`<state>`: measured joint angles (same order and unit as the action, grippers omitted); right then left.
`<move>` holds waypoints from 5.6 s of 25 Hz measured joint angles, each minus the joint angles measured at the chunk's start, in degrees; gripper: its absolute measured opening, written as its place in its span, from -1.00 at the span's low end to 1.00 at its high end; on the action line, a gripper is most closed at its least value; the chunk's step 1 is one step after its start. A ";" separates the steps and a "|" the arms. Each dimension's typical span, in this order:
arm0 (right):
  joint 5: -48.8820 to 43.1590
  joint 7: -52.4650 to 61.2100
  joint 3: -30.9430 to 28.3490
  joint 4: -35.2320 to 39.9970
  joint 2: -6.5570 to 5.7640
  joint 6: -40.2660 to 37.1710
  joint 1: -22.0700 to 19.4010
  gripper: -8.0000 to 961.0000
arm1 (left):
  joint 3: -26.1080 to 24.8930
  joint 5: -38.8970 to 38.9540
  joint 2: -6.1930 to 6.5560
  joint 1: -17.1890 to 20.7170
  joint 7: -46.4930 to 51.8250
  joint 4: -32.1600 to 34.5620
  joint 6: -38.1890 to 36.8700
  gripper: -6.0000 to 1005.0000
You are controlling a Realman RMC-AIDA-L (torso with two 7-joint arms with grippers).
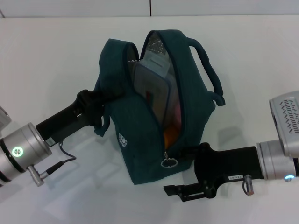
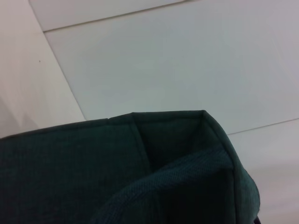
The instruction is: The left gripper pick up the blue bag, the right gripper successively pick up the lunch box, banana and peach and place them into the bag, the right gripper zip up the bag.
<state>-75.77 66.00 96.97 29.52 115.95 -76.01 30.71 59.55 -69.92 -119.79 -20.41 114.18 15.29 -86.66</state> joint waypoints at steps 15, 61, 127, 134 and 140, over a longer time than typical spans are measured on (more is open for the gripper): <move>0.44 -0.53 0.06 0.11 0.06 2.76 -0.07 0.13 | -0.11 0.00 0.01 0.03 -0.23 0.00 0.00 -0.81; 0.74 -4.38 -12.98 4.79 -0.44 -10.78 -4.48 -0.96 | -0.24 1.69 0.09 -0.11 -3.39 0.39 -0.27 -0.78; 22.19 -8.84 -3.89 6.22 0.24 4.92 11.01 -0.96 | -3.42 0.83 1.79 1.07 -23.44 4.57 -3.86 -0.05; 23.85 -8.01 -3.89 5.95 0.24 4.91 10.23 -0.96 | -3.37 0.42 0.50 1.08 -25.07 4.58 -4.05 -0.37; 26.61 -5.83 -3.98 5.88 0.18 4.70 9.04 -0.96 | -3.23 -0.94 0.40 0.82 -26.12 4.58 -4.94 -0.52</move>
<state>-49.16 60.18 92.99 35.40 116.14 -71.31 39.75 56.33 -70.86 -119.39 -19.59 88.07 19.87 -91.60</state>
